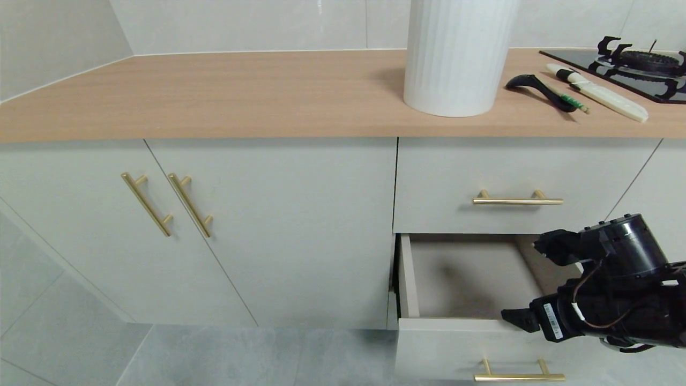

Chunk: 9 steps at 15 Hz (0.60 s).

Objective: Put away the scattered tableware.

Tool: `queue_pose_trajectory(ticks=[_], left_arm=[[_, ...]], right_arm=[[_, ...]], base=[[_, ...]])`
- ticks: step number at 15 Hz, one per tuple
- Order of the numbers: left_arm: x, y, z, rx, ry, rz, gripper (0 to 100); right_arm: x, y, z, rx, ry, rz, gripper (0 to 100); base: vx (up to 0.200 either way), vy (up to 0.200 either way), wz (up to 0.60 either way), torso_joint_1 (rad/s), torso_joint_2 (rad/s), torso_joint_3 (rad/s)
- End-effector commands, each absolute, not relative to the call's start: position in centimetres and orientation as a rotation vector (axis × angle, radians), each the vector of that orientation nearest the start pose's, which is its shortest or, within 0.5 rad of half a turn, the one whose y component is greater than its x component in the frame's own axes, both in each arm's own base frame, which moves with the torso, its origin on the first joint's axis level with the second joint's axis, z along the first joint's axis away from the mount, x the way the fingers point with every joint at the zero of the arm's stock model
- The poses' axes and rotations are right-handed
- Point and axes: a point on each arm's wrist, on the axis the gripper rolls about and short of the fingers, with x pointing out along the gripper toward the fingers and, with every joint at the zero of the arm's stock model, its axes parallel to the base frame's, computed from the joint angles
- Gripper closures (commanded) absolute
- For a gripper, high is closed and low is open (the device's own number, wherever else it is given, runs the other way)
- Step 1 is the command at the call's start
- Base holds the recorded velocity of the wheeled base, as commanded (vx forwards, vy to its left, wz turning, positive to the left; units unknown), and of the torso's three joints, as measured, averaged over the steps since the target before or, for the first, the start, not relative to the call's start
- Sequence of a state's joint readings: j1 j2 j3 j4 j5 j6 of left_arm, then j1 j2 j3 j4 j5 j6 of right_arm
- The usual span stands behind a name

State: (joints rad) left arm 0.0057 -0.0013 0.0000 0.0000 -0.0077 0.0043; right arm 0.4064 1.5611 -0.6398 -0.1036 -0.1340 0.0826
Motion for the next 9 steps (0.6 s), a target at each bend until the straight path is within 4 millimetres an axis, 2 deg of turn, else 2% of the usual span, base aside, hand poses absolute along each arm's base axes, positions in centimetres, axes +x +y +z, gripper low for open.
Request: queue_pose_trajectory(ticks=[1, 4, 9], left_arm=[[-2.3, 0.0, 7.5, 0.005, 0.0, -0.002, 0], [-2.3, 0.0, 7.5, 0.005, 0.0, -0.002, 0], [-2.3, 0.0, 7.5, 0.005, 0.0, -0.002, 0]], right_arm=[[21.4, 9.0, 13.6, -0.141, 0.787, 0.229, 0], [20.9, 8.9, 13.5, -0.175, 0.862, 0.232, 0], [18.5, 9.1, 12.7, -0.342, 1.04, 0.312, 0]], base=[[0.0, 0.0, 0.0, 0.0, 0.0, 0.0], [0.0, 0.0, 0.0, 0.0, 0.0, 0.0], [0.0, 0.0, 0.0, 0.0, 0.0, 0.0]])
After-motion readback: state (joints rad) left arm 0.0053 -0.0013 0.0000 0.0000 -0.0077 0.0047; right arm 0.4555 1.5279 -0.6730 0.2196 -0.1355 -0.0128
